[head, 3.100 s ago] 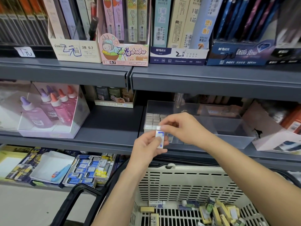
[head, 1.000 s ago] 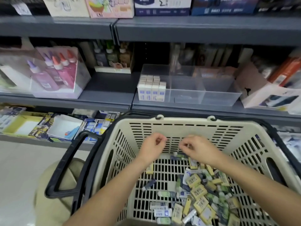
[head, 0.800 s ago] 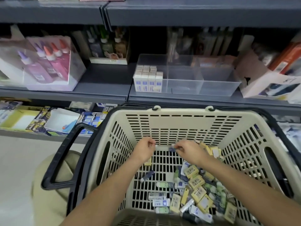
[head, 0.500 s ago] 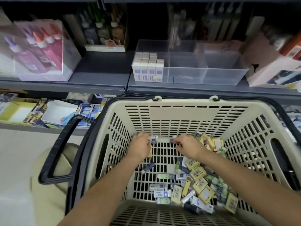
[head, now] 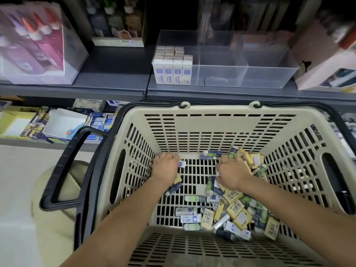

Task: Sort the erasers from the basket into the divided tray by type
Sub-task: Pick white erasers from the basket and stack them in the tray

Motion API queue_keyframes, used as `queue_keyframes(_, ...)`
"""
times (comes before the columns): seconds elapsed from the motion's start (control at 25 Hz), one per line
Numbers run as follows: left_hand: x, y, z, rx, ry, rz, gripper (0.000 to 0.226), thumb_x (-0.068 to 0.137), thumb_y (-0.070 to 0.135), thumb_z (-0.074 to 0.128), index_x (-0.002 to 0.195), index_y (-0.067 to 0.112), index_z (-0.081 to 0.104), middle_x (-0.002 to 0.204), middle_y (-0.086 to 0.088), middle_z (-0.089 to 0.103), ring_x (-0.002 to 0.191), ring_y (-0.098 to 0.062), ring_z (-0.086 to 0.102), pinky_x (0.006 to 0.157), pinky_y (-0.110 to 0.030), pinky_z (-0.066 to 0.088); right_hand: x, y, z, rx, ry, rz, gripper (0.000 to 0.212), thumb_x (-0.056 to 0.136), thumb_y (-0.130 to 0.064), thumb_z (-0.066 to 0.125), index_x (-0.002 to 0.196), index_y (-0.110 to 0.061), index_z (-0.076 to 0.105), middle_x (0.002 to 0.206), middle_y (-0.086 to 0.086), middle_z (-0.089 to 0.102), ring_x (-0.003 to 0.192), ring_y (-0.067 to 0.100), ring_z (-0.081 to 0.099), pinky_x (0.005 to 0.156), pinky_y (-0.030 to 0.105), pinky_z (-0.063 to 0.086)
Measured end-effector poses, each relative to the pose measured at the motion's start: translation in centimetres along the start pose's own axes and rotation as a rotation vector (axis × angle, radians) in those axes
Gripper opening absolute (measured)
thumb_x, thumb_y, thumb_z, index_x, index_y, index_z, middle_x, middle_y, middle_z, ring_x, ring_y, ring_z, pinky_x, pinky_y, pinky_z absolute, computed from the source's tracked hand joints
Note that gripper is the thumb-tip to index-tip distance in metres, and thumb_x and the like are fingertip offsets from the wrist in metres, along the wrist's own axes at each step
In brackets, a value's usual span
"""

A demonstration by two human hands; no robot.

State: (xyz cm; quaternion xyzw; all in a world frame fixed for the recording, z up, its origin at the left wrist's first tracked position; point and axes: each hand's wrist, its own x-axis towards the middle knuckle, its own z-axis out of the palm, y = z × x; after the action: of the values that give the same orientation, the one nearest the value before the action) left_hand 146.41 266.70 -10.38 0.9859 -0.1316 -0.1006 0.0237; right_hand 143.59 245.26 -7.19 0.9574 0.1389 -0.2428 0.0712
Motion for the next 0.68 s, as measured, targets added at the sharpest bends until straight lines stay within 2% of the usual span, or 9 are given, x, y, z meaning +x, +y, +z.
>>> queue_keyframes(0.16, -0.2, 0.0, -0.1, -0.031, -0.054, 0.079, 0.031, 0.084, 0.003, 0.052, 0.111, 0.017, 0.053, 0.116, -0.003, 0.055, 0.109, -0.022, 0.048, 0.091, -0.036, 0.039, -0.2, -0.3, -0.1, 0.116, -0.027, 0.004, 0.032, 0.086, -0.037, 0.056, 0.114, -0.023, 0.051, 0.110, 0.001, 0.056, 0.108, 0.021, 0.048, 0.094, 0.036, 0.028)
queue_keyframes(0.24, -0.6, 0.5, -0.3, -0.068, -0.127, 0.113, 0.026, 0.089, 0.012, 0.051, 0.115, 0.016, 0.049, 0.117, -0.004, 0.055, 0.108, -0.022, 0.049, 0.089, -0.037, 0.039, -0.3, 0.0, -0.4, 0.214, -0.045, -0.001, 0.027, 0.087, -0.034, 0.058, 0.111, -0.024, 0.050, 0.101, -0.003, 0.060, 0.104, 0.020, 0.051, 0.096, 0.036, 0.027)
queue_keyframes(0.36, -0.6, 0.4, -0.2, -0.191, -0.280, 0.103, 0.034, 0.090, 0.030, 0.057, 0.121, 0.019, 0.049, 0.120, -0.003, 0.053, 0.112, -0.022, 0.050, 0.095, -0.037, 0.040, -0.2, 0.7, -1.0, 0.475, 0.003, 0.006, 0.016, 0.088, -0.025, 0.059, 0.104, -0.025, 0.057, 0.096, -0.010, 0.063, 0.097, 0.013, 0.058, 0.098, 0.033, 0.034)
queue_keyframes(0.48, -0.8, -0.1, -0.4, -0.136, -0.361, 0.220, 0.042, 0.083, 0.042, 0.063, 0.119, 0.024, 0.051, 0.121, -0.001, 0.049, 0.115, -0.020, 0.044, 0.097, -0.037, 0.037, -0.2, 0.8, -1.5, 0.763, 0.019, 0.030, 0.007, 0.087, -0.020, 0.063, 0.092, -0.024, 0.060, 0.080, -0.013, 0.060, 0.082, 0.010, 0.059, 0.082, 0.029, 0.048)
queue_keyframes(0.6, -1.4, 0.1, 0.1, -0.024, -0.379, 0.362, 0.042, 0.082, 0.041, 0.065, 0.117, 0.023, 0.052, 0.119, 0.000, 0.049, 0.111, -0.018, 0.043, 0.097, -0.038, 0.039, -0.1, 0.5, -1.9, 0.963, 0.009, 0.051, 0.009, 0.087, -0.013, 0.063, 0.089, -0.020, 0.058, 0.076, -0.006, 0.059, 0.072, 0.011, 0.061, 0.073, 0.028, 0.051)
queue_keyframes(0.68, -1.4, 0.4, -0.3, -0.217, -0.329, 0.253, 0.031, 0.088, 0.040, 0.059, 0.109, 0.018, 0.054, 0.106, 0.000, 0.055, 0.099, -0.017, 0.051, 0.087, -0.033, 0.045, -0.2, 0.3, -2.1, 1.053, -0.017, 0.053, 0.009, 0.087, -0.009, 0.062, 0.090, -0.017, 0.058, 0.076, -0.002, 0.060, 0.070, 0.011, 0.063, 0.076, 0.031, 0.054)
